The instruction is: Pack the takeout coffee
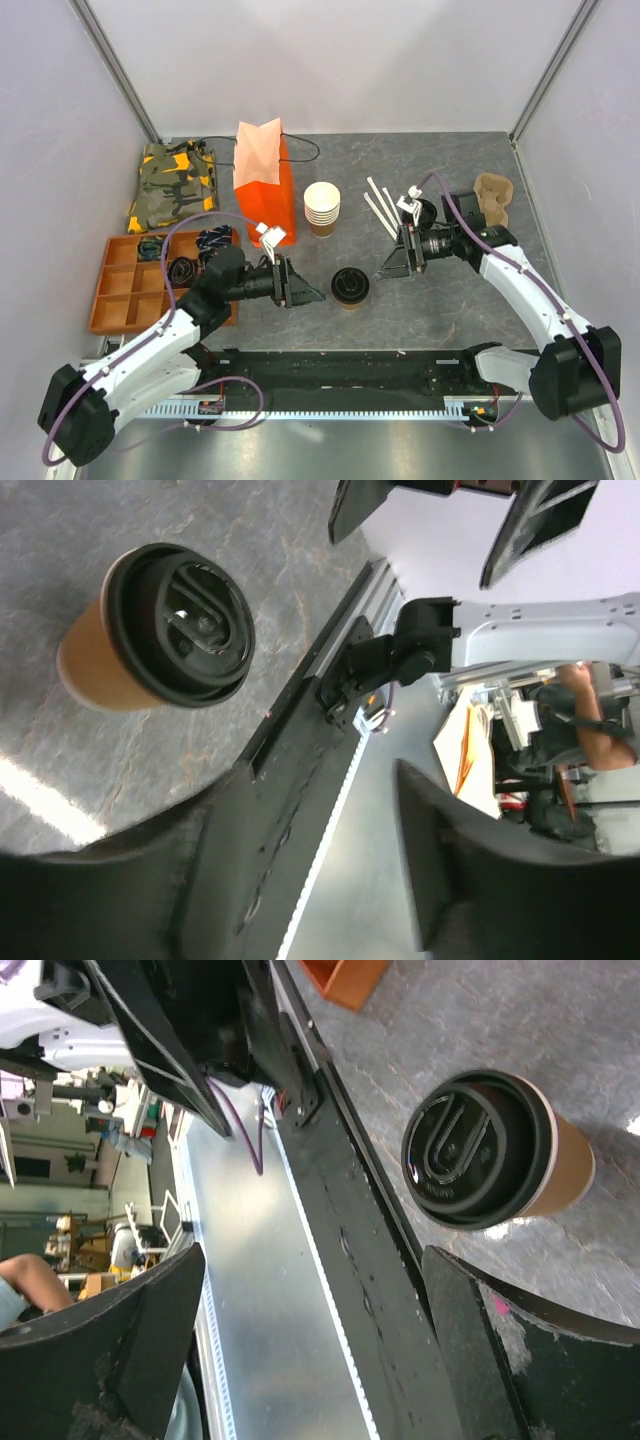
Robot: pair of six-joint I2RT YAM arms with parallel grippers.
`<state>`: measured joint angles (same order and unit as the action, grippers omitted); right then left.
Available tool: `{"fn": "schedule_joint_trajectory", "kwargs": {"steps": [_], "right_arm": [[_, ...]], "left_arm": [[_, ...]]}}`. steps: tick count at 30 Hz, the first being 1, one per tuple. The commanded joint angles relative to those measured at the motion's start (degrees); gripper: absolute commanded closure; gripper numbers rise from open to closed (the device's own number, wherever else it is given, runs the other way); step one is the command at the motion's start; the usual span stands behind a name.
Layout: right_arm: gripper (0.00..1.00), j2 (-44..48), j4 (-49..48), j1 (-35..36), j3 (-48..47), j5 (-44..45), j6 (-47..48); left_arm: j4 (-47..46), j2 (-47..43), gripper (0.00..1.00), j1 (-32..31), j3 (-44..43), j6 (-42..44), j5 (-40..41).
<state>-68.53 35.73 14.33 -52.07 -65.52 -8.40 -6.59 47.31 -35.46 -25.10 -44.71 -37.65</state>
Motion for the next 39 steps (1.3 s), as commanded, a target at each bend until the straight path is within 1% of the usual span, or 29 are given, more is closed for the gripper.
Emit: {"fn": "schedule_joint_trajectory", "kwargs": {"steps": [1,2,3,4,7,8,9,11,12,14,15,17,18,22,26,33,39], "right_arm": [[0.02,2.6,-11.3,1.7,4.2,4.1,-9.9],[0.02,3.5,-13.7,1.8,5.0,4.6,-11.1],[0.02,3.9,-15.4,2.0,6.5,5.0,-12.4],[0.02,4.5,-18.8,2.3,7.2,5.2,-15.6],[0.03,4.6,-23.1,3.2,9.2,5.7,-18.9],[0.05,4.5,-23.7,3.3,9.6,5.7,-19.5],[0.10,4.5,-24.1,3.5,10.1,5.7,-20.0],[0.18,4.5,-24.3,4.0,10.3,5.8,-20.2],[0.24,4.5,-24.3,4.2,10.3,5.8,-20.2],[0.31,4.7,-24.3,4.3,10.7,6.1,-20.9],[0.38,4.7,-24.3,4.3,10.9,6.2,-21.3],[0.45,4.6,-24.7,4.4,11.6,6.2,-22.0],[0.52,4.6,-24.8,4.6,11.7,6.2,-22.1],[0.62,3.8,-25.1,4.7,11.9,6.1,-21.7],[0.66,2.5,-25.1,4.9,11.6,6.0,-21.3],[0.66,1.4,-25.5,5.0,11.8,6.0,-21.0],[0.66,1.3,-25.5,5.0,12.0,5.9,-20.9]], "left_arm": [[-21.5,2.1,0.48,-4.0,3.3,-5.1,2.9],[-23.2,3.0,0.58,-4.4,4.2,-5.0,3.6],[-24.1,3.7,0.63,-4.8,4.5,-4.9,4.2],[-25.0,4.4,0.78,-5.1,4.8,-4.4,4.2],[-27.7,6.3,0.98,-7.2,5.1,-2.8,4.6],[-28.0,6.8,0.98,-7.9,4.8,-2.6,5.3],[-28.1,8.0,0.98,-8.7,4.7,-2.8,7.0],[-28.9,9.7,0.98,-8.7,4.6,-3.5,7.8],[-29.5,10.9,0.98,-8.7,4.5,-3.9,8.5],[-30.2,12.4,0.98,-8.8,3.7,-4.3,8.9],[-30.3,13.8,0.98,-8.7,3.4,-5.2,9.5],[-30.8,15.2,0.98,-8.8,3.0,-5.9,9.9],[-30.8,15.9,0.98,-8.7,2.9,-6.4,10.3],[-32.9,19.7,0.98,-9.0,1.2,-7.3,9.5],[-32.9,22.0,0.98,-9.1,0.5,-9.1,10.2],[-32.5,25.0,0.98,-9.1,0.4,-10.7,11.9],[-33.6,27.1,0.98,-9.1,0.2,-10.6,11.6]]}}
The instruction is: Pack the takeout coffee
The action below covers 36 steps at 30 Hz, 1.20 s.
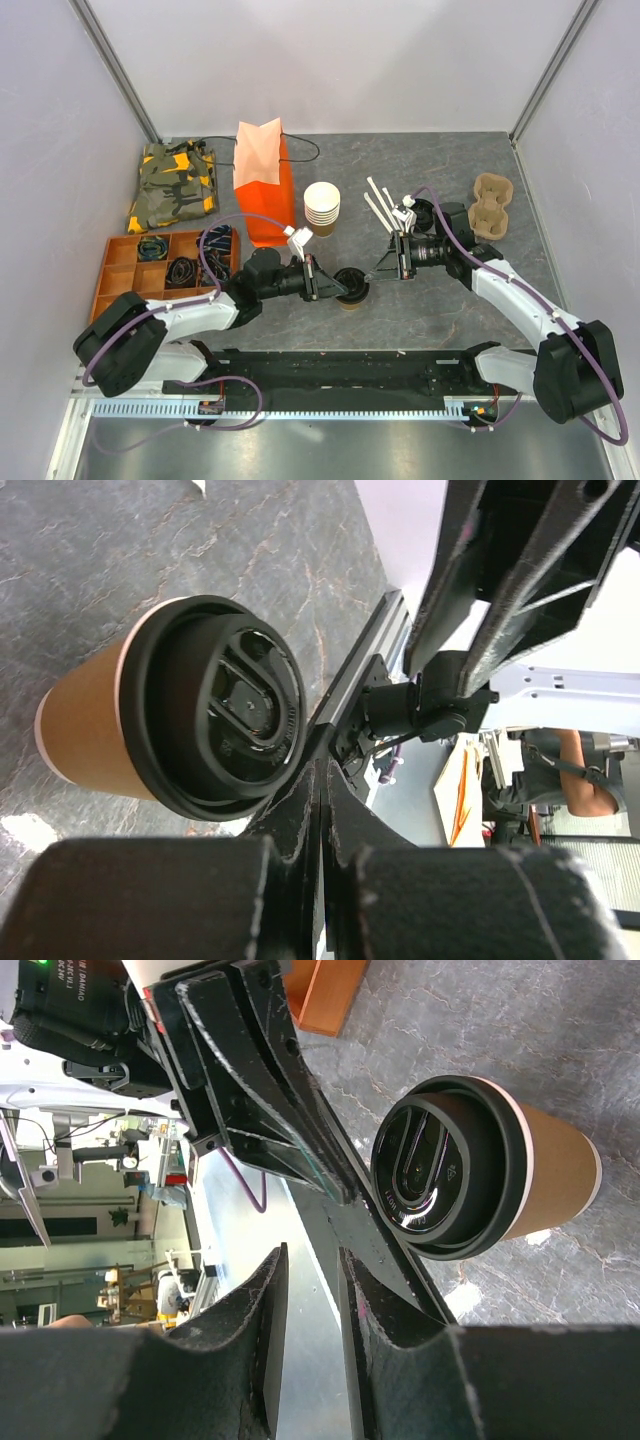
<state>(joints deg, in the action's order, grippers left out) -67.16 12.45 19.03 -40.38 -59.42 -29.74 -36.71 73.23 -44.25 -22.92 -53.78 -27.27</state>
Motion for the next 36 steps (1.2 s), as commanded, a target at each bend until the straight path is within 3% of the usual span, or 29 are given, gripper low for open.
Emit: {"fn": "schedule_joint_trajectory", "kwargs": {"steps": [1,21,36], "right_arm": [[0.66,-0.2,-2.3,0.5,0.3,-0.2,0.6],[0.68,-3.4,-1.5,1.5,-0.6,0.4,2.5],[0.79,-7.5,-3.0,3.1,-0.1,1.2,0.8]], "left_arm": [[-3.3,1.4,0.98,-0.2,-1.8,-1.6,1.5],[0.9,3.4,0.98,0.6,-1.1,-2.5,4.2],[2.0,4.6,0.98,0.7,-1.1,-3.0,4.6]]}}
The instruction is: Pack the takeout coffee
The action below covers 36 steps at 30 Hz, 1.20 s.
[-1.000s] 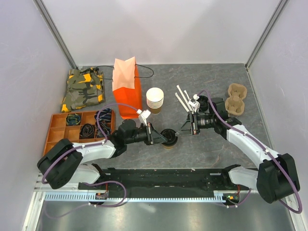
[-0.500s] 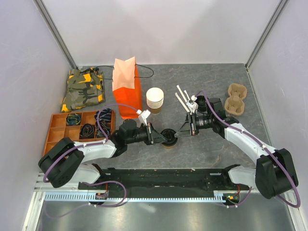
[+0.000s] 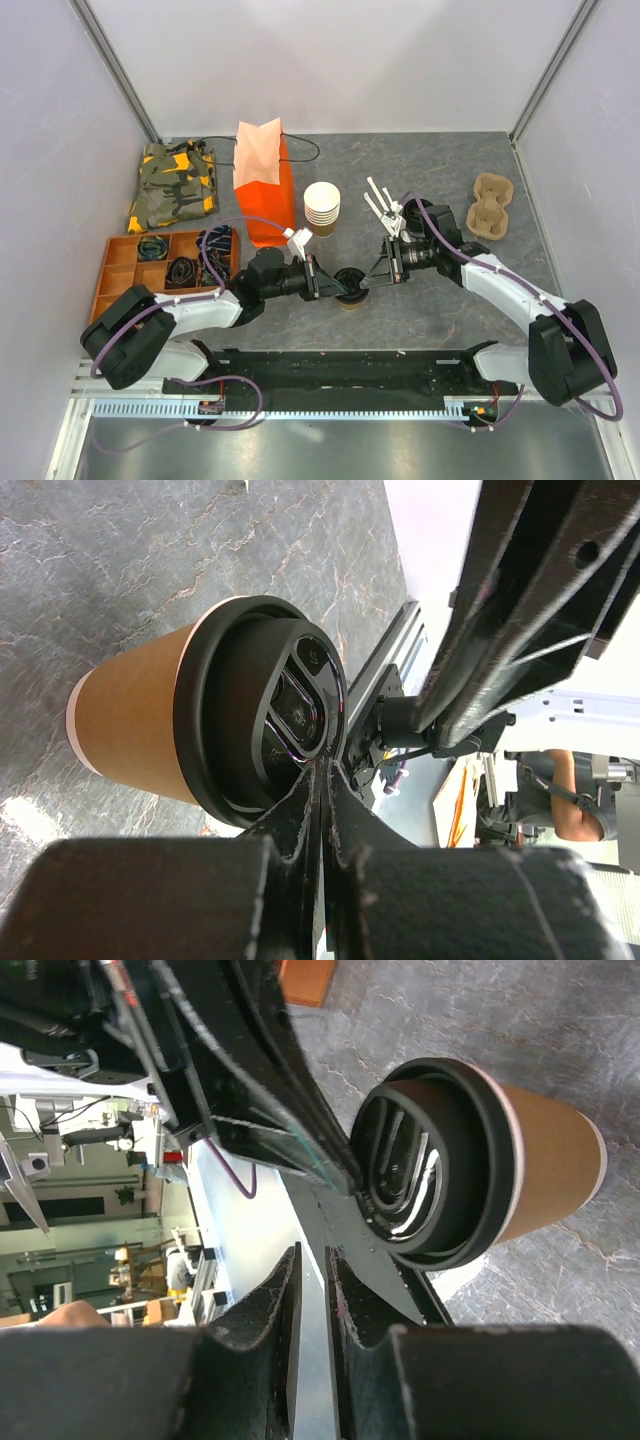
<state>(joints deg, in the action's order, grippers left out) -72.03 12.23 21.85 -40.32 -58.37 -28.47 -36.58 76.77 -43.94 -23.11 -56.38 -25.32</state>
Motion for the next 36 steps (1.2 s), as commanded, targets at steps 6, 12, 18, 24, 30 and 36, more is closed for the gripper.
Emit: {"fn": "schedule_joint_trajectory", "kwargs": {"steps": [6,12,18,24,30,36], "right_arm": [[0.83,-8.4,-3.0,0.2,1.6,1.4,-0.2],[0.87,-9.9,-0.8,-0.1,2.3,2.8,-0.7],[0.88,-11.0,-1.3,-1.5,3.8,3.1,-2.6],[0.89,-12.8,-1.3,-1.6,4.0,4.2,-3.2],[0.91,-10.5,0.5,-1.5,-0.7,0.9,0.2],[0.88,-2.0,7.4,-0.9,-11.8,5.8,4.0]], "left_arm": [[3.2,1.7,0.98,0.5,-0.7,-1.0,3.2],[4.3,3.6,0.98,1.1,-0.7,-2.4,3.1],[5.1,3.6,0.98,1.2,-0.4,-2.8,3.3],[7.0,3.4,0.98,1.3,-0.5,-2.4,4.0],[7.8,3.8,0.98,1.3,-1.0,-1.9,4.1],[7.7,4.2,0.98,1.2,-1.8,-1.5,3.4]]}}
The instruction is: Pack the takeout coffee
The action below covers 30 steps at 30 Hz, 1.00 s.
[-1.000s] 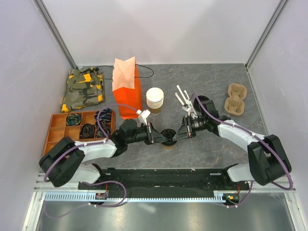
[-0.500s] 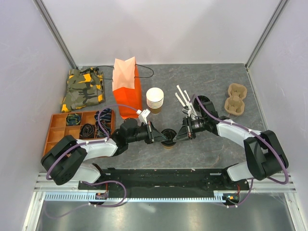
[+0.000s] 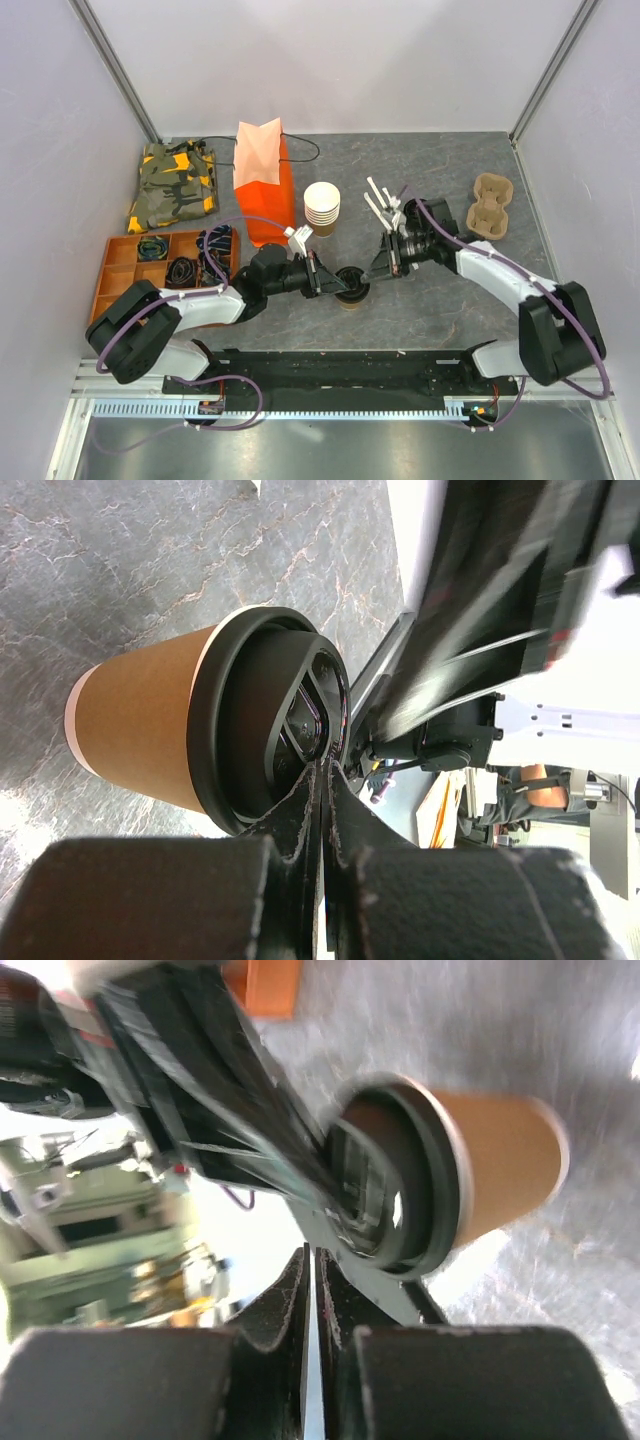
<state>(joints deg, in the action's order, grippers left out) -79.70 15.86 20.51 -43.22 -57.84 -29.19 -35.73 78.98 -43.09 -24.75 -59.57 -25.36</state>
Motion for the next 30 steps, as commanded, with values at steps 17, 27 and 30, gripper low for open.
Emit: {"fn": "schedule_joint_trajectory", "kwargs": {"steps": [17,27,30], "right_arm": [[0.81,5.1,22.0,15.4,-17.1,43.7,23.6],[0.83,1.6,23.4,18.0,-21.3,45.7,23.1],[0.82,1.6,24.2,18.0,-22.3,44.9,22.8]], "left_arm": [[8.7,2.8,0.98,0.4,-1.2,2.3,4.0],[9.3,3.6,0.98,0.4,-1.7,2.5,3.7],[9.4,3.8,0.98,0.4,-1.7,2.5,3.8]]}}
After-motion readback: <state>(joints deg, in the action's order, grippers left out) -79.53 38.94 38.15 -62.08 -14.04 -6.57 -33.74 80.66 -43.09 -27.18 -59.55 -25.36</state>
